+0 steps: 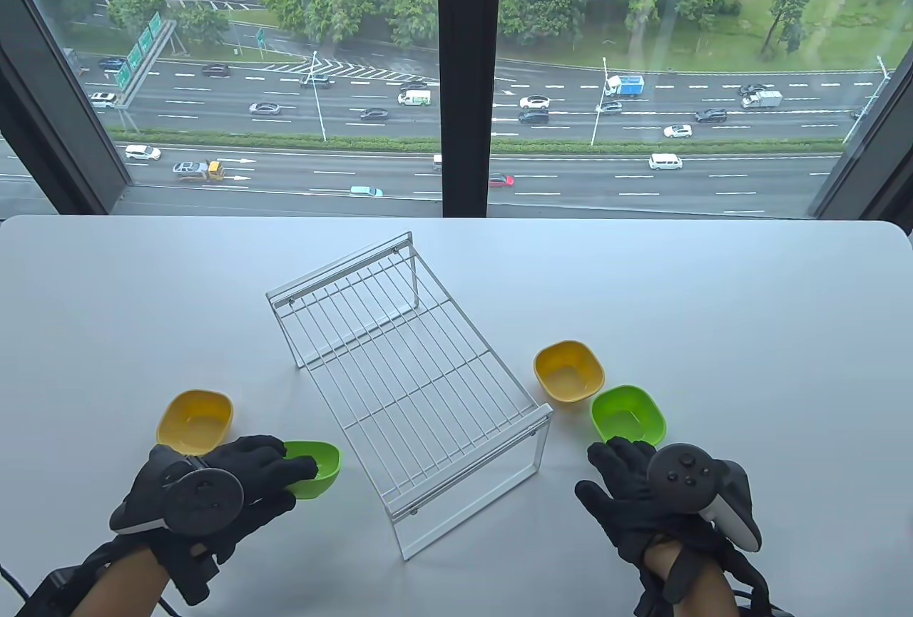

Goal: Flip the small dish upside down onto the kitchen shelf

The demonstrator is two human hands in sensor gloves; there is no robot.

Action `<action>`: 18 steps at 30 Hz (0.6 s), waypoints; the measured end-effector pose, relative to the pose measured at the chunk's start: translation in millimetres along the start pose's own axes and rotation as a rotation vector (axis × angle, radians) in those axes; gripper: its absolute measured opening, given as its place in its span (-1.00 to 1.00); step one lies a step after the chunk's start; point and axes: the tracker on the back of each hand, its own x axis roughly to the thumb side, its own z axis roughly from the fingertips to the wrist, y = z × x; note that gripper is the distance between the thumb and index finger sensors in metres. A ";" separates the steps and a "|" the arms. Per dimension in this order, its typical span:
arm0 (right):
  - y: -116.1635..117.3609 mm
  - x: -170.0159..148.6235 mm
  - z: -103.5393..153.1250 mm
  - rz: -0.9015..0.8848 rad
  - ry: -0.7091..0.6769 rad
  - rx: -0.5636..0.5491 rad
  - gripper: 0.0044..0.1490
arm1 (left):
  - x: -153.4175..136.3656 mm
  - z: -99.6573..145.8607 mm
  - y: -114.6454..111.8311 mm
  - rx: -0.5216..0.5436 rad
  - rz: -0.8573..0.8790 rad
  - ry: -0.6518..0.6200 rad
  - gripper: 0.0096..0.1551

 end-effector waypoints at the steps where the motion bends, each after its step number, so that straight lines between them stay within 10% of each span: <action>1: -0.1 0.5 0.3 -0.002 -0.002 -0.002 0.04 | -0.8 0.6 0.8 0.006 0.004 0.003 -0.39; 18: 2.8 1.3 0.8 -0.067 -0.016 0.036 0.05 | 0.7 6.3 12.3 0.089 0.000 -0.005 -0.37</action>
